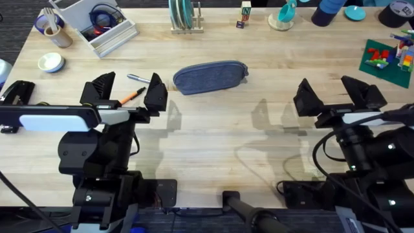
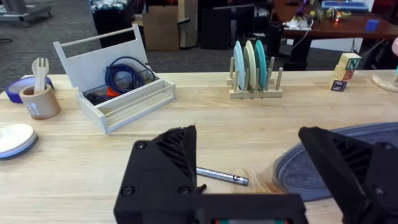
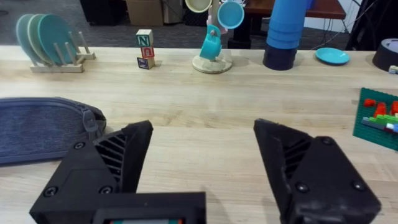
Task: Unzip the bag, pick up the pens from the table one at a time and place them inside, then zip the bag closed.
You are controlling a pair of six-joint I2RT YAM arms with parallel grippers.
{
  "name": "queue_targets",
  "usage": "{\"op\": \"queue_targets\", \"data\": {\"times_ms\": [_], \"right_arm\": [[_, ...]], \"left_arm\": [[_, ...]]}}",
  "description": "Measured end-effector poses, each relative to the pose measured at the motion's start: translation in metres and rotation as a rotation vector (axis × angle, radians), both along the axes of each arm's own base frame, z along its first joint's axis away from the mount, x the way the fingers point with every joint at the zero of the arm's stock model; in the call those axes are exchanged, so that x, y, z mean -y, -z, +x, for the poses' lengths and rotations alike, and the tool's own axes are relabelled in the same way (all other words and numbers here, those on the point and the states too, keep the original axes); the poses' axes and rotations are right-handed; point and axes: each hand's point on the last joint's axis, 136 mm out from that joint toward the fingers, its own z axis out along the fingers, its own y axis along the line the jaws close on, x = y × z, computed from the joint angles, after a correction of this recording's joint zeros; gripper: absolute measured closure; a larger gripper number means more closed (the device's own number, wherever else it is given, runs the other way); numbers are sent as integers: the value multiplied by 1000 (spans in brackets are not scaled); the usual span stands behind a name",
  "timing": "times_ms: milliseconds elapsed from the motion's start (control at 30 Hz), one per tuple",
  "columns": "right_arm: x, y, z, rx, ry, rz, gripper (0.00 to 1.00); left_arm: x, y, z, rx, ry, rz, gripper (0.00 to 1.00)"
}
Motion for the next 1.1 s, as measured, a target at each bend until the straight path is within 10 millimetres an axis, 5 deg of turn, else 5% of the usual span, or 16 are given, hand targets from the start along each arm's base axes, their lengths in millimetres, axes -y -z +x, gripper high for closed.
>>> {"op": "queue_targets", "data": {"times_ms": [633, 1100], "right_arm": [[0, -1, 0, 3, 0, 0, 5], [0, -23, -1, 61, -1, 1, 5]], "left_arm": [[0, 0, 0, 1, 0, 0, 5], [1, -11, -1, 32, 8, -16, 7]]}}
